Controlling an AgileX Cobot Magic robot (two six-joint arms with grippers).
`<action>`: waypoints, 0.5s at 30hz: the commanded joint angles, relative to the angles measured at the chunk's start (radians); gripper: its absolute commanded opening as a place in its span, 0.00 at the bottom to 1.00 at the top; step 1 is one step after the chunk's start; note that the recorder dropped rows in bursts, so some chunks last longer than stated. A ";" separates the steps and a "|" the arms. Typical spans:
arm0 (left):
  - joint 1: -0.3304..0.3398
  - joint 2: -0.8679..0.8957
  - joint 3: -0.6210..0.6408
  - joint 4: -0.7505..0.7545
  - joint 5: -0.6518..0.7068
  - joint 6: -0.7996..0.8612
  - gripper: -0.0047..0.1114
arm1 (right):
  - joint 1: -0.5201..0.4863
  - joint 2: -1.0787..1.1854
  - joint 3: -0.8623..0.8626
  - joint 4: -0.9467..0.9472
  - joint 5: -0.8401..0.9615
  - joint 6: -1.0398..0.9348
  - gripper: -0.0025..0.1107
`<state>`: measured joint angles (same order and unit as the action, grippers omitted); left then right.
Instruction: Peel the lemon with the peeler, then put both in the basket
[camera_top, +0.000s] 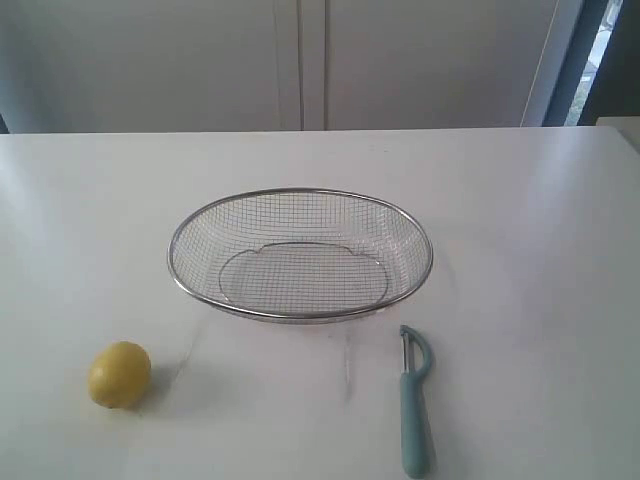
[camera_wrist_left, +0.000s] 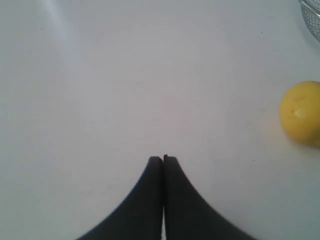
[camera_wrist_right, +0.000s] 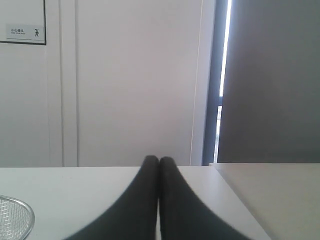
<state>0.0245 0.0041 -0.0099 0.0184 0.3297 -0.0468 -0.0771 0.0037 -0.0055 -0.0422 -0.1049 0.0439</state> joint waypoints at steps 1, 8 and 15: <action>0.004 -0.004 0.010 0.001 0.005 0.000 0.04 | 0.000 -0.004 0.005 -0.002 -0.009 0.005 0.02; 0.004 -0.004 0.010 0.001 0.005 0.000 0.04 | 0.000 -0.004 0.005 -0.002 -0.012 0.005 0.02; 0.004 -0.004 0.010 0.001 0.005 0.000 0.04 | 0.000 -0.004 0.005 -0.002 -0.005 0.005 0.02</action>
<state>0.0245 0.0041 -0.0099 0.0184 0.3297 -0.0468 -0.0771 0.0037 -0.0055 -0.0422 -0.1069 0.0439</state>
